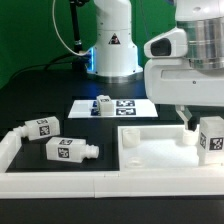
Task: Assemble one leg
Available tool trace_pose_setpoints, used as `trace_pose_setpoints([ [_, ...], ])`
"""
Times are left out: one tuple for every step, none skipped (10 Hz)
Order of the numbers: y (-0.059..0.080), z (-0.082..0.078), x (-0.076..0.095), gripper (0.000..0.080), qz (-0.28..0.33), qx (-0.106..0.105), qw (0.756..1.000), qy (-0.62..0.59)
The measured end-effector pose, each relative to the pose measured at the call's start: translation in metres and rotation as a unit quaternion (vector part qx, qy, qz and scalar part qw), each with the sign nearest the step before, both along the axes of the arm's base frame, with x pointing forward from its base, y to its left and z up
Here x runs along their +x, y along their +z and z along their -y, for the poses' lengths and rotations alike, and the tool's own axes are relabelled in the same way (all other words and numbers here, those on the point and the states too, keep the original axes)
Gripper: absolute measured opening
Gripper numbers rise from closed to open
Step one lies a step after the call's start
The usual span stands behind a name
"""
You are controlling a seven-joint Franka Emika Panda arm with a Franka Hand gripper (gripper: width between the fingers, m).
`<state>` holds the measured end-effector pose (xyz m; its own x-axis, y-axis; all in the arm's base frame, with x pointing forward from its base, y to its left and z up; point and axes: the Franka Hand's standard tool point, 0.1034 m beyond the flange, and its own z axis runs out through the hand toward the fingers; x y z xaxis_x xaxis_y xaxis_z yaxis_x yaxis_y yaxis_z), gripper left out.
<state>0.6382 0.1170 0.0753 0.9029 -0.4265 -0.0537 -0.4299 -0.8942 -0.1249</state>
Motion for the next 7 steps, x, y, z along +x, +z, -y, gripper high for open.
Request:
trace_pose_setpoints([
  [-0.0005, 0.0029, 0.0038, 0.0649, 0.022, -0.026, 0.994, 0.106],
  [-0.0006, 0.0057, 0.0081, 0.0649, 0.039, -0.030, 0.986, 0.157],
  [-0.0007, 0.0051, 0.0078, 0.0646, 0.036, -0.030, 0.989, 0.140],
  [-0.0007, 0.0052, 0.0078, 0.0646, 0.036, -0.030, 0.989, 0.140],
  [-0.0007, 0.0050, 0.0078, 0.0490, 0.035, -0.029, 0.992, 0.121],
  [-0.0007, 0.0049, 0.0078, 0.0306, 0.032, -0.028, 0.995, 0.094],
  [-0.0011, 0.0071, 0.0078, 0.0287, 0.027, -0.028, 0.998, 0.054],
])
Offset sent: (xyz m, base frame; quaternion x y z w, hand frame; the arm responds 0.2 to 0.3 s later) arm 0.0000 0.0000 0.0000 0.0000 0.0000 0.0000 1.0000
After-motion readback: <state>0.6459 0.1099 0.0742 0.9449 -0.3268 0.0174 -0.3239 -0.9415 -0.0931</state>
